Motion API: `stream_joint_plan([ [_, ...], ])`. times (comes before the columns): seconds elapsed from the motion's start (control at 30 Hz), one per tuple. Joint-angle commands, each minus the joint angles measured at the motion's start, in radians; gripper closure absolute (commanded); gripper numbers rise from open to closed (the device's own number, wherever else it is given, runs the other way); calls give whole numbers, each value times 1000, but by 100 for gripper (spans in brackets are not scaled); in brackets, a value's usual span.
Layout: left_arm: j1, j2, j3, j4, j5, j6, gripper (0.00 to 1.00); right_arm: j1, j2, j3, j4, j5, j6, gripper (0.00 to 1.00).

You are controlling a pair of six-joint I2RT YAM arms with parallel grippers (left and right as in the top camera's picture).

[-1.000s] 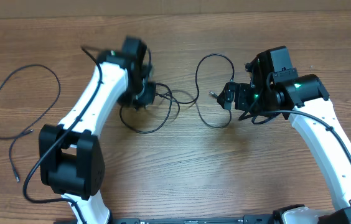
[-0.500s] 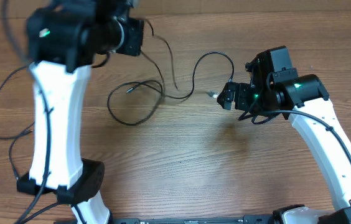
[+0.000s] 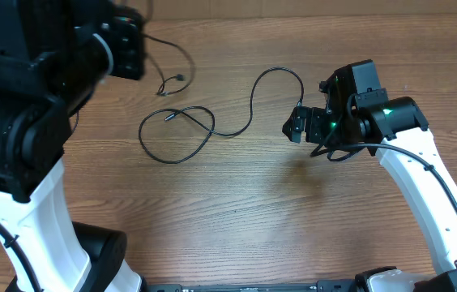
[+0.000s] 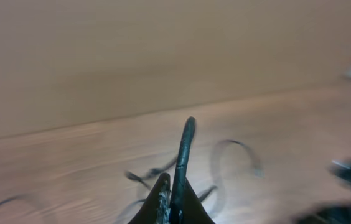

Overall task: Untangle cables
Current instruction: 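Grasp a cable with the left gripper and pull it to the left side, then move the left gripper back to the last cable at center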

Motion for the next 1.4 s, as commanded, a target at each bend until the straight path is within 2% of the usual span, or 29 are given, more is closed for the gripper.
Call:
stream_joint_plan([
  [0.0,66,2,-8,-8,-362,-102,96,3,3,10,8,10,-2,0],
  [0.13,200,2,-63,-16,-566,-228,96,3,3,10,7,11,-2,0],
  [0.23,317,4,-124,-16,-603,-270,96,3,3,10,8,10,-5,0],
  [0.43,567,26,-255,7,-598,-367,96,3,3,10,6,10,-4,0],
  [0.57,695,53,-286,17,-453,-394,95,3,3,10,7,10,-4,0],
  [0.6,716,61,-286,19,-402,-394,87,3,3,10,7,10,-4,0],
  [0.7,763,86,-286,21,-240,-387,36,3,3,10,8,10,-4,0],
  [0.73,770,95,-286,19,-185,-378,27,3,3,10,8,10,-4,0],
  [0.8,769,108,-287,14,-102,-342,18,3,3,10,8,10,-4,0],
  [0.97,705,116,-288,-2,10,-298,16,3,3,10,6,10,-4,0],
  [1.13,567,116,-293,-1,103,-219,16,3,3,10,6,10,-4,0],
  [1.37,332,124,-355,11,143,-75,2,3,3,10,4,10,-4,0],
])
